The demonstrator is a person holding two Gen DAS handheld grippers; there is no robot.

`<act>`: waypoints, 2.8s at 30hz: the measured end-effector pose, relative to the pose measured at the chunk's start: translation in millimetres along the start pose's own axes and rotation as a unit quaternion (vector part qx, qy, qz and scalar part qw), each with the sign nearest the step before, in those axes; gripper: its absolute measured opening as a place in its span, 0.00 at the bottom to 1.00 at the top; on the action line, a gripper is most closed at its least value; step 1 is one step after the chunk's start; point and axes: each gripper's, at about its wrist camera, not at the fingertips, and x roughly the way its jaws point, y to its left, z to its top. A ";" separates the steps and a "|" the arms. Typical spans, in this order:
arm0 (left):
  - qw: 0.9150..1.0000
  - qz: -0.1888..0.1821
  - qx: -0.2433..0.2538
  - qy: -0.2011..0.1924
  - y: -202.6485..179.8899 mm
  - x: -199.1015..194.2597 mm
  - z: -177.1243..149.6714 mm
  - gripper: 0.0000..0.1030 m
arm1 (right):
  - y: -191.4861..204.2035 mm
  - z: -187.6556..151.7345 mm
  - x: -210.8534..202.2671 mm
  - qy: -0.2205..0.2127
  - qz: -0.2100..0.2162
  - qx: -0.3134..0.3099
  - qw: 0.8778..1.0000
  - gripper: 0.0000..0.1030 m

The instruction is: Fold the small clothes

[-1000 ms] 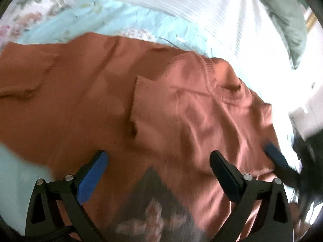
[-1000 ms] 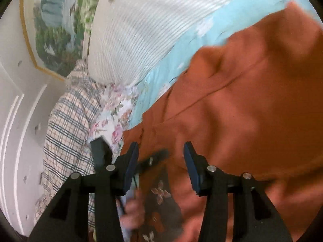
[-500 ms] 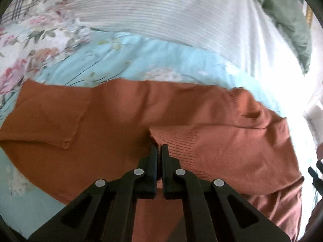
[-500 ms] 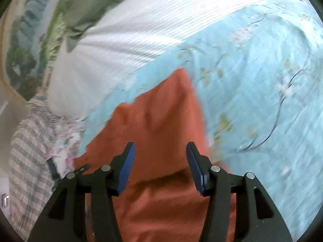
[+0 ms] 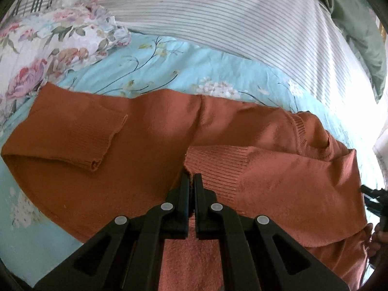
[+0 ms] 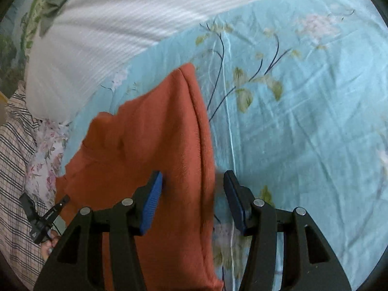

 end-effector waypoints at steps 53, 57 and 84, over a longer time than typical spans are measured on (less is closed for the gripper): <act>0.991 0.131 0.029 0.021 90.1 2.0 41.9 0.08 | 103.6 -124.1 -50.9 0.016 0.097 -0.043 0.994 0.58; 0.998 0.055 0.001 -0.001 66.9 -34.3 36.2 0.08 | 99.9 -125.3 -55.7 0.014 0.097 -0.041 0.994 0.58; 0.961 -0.215 0.140 0.103 -255.4 24.2 -58.9 0.26 | 26.4 -100.9 -100.6 -0.062 0.066 0.032 0.995 0.58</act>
